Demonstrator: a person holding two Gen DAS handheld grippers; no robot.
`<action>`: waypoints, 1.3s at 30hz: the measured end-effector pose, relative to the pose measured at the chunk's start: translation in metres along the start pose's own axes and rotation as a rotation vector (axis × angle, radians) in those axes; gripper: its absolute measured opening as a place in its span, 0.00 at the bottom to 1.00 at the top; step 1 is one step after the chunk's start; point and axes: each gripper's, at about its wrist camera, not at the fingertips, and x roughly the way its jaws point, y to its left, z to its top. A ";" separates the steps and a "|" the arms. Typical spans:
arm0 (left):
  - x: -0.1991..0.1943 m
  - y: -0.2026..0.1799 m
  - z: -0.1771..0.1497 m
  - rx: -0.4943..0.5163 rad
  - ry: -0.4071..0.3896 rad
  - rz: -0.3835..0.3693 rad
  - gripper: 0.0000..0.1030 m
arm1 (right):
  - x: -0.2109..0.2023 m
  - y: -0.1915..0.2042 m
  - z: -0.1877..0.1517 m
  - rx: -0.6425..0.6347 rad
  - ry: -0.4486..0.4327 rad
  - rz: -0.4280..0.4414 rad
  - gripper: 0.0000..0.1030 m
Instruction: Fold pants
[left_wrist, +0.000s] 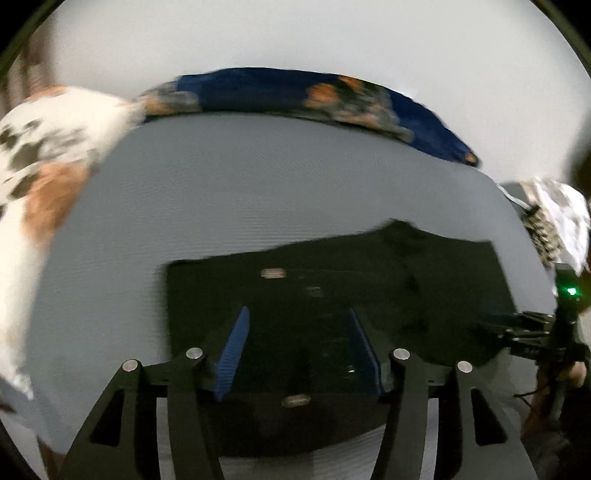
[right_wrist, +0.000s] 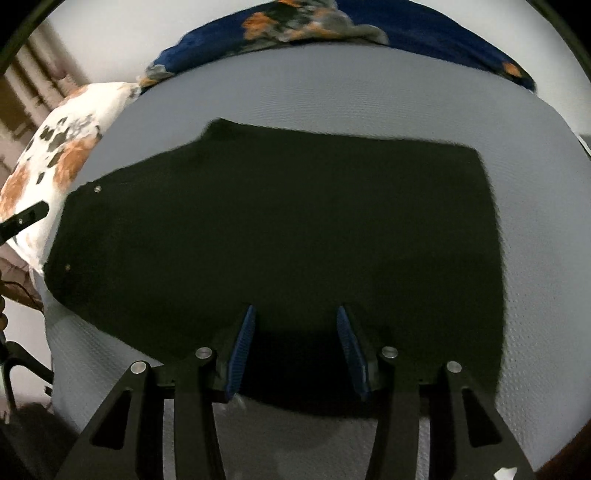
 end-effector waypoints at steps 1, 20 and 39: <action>-0.004 0.016 -0.001 -0.029 -0.001 0.022 0.55 | 0.001 0.006 0.007 -0.005 -0.009 0.006 0.43; 0.025 0.107 -0.028 -0.229 0.161 -0.148 0.57 | 0.047 0.077 0.079 -0.031 0.022 0.094 0.44; 0.085 0.158 -0.026 -0.347 0.323 -0.599 0.57 | 0.004 0.064 0.105 0.115 -0.054 -0.004 0.52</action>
